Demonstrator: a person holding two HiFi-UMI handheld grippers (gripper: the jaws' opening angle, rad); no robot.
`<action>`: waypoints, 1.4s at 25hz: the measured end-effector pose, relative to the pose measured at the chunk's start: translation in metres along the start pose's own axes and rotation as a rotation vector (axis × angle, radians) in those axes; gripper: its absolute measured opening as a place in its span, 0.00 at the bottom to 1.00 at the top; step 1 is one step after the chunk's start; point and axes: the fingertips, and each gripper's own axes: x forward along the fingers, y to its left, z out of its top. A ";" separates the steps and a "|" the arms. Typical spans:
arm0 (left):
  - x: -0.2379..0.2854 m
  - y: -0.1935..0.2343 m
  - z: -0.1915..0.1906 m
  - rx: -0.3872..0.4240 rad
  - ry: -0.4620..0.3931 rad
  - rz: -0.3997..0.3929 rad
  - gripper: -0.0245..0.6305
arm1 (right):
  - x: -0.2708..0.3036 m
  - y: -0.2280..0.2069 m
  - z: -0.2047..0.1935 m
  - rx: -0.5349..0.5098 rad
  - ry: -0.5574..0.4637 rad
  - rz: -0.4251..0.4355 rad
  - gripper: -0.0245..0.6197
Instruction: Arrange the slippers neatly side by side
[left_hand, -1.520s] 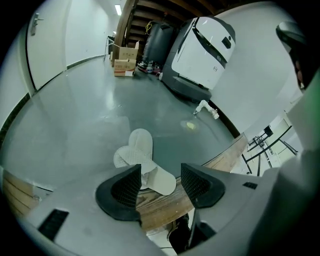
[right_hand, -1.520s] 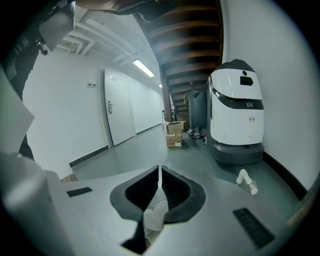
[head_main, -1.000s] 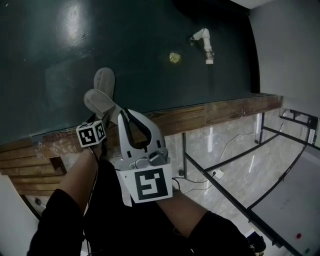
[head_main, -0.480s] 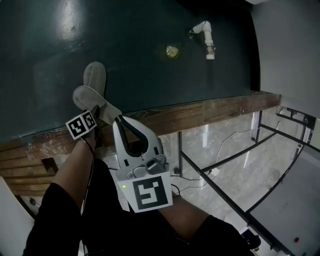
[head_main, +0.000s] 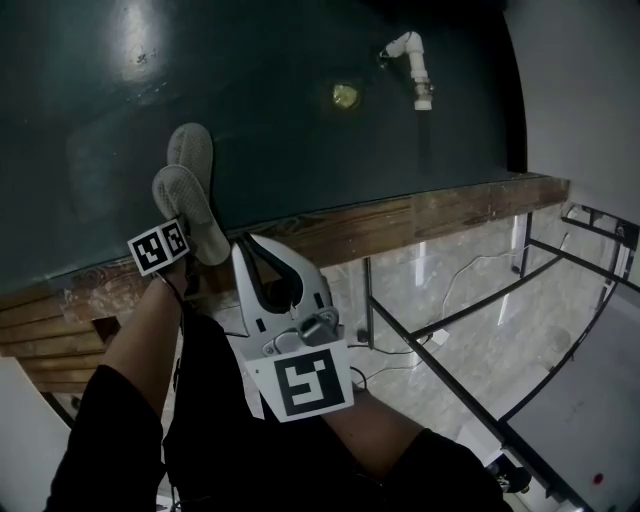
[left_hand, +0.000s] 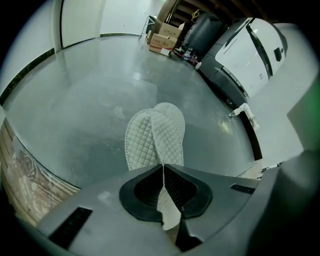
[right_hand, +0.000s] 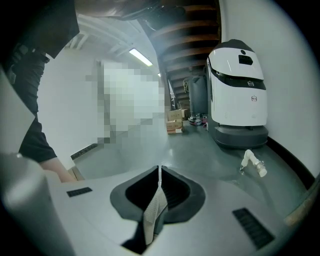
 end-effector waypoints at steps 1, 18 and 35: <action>-0.004 0.000 0.001 0.017 0.003 0.001 0.05 | 0.000 0.001 0.002 0.002 -0.005 0.000 0.04; -0.015 0.084 0.083 0.320 0.052 0.158 0.05 | 0.008 0.002 0.002 0.072 -0.041 -0.051 0.04; 0.020 0.082 0.105 0.337 0.072 0.167 0.12 | -0.014 -0.012 -0.035 0.119 -0.029 -0.150 0.04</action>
